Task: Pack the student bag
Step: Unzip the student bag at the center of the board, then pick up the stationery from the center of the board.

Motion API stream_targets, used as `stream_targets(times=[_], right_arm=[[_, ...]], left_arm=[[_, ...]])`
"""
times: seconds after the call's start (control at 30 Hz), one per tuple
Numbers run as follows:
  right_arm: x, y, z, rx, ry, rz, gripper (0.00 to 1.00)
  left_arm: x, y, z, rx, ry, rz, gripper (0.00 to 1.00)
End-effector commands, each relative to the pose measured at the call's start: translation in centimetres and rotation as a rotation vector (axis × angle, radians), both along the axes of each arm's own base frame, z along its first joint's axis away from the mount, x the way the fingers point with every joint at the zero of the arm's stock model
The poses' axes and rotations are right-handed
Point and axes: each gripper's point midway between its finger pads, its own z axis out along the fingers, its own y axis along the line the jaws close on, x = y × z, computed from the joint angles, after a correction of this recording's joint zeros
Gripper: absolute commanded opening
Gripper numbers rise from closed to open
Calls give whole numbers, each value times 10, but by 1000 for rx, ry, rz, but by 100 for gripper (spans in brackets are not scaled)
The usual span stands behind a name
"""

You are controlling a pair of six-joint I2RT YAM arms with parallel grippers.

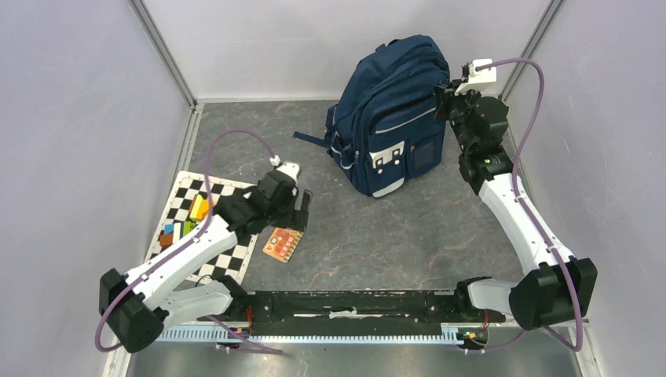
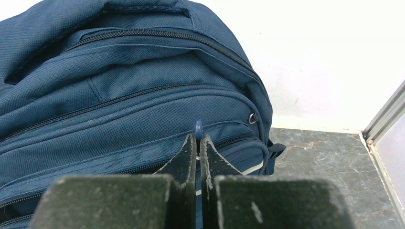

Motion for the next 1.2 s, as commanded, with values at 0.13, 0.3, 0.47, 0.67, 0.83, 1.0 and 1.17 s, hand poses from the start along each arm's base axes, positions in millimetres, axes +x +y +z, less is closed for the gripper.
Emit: stream_targets(times=[0.13, 0.3, 0.47, 0.67, 0.83, 1.0, 1.17], right_arm=[[-11, -5, -7, 57, -3, 13, 0], [-14, -13, -7, 79, -12, -4, 0], [-16, -11, -8, 101, -17, 21, 0], [-17, -16, -8, 115, -23, 15, 0], [-16, -18, -9, 134, -25, 17, 0], [-18, -22, -9, 135, -28, 12, 0], [-18, -25, -6, 138, -36, 9, 0]], left_arm=[[-19, 2, -62, 209, 168, 109, 100], [-24, 5, -83, 269, 233, 113, 97], [-34, -5, -108, 255, 315, 83, 87], [-40, 1, -130, 306, 373, 102, 84], [-35, -9, -142, 326, 401, 59, 59], [-31, -7, -150, 371, 417, 29, 19], [-21, -15, -120, 314, 344, 15, 2]])
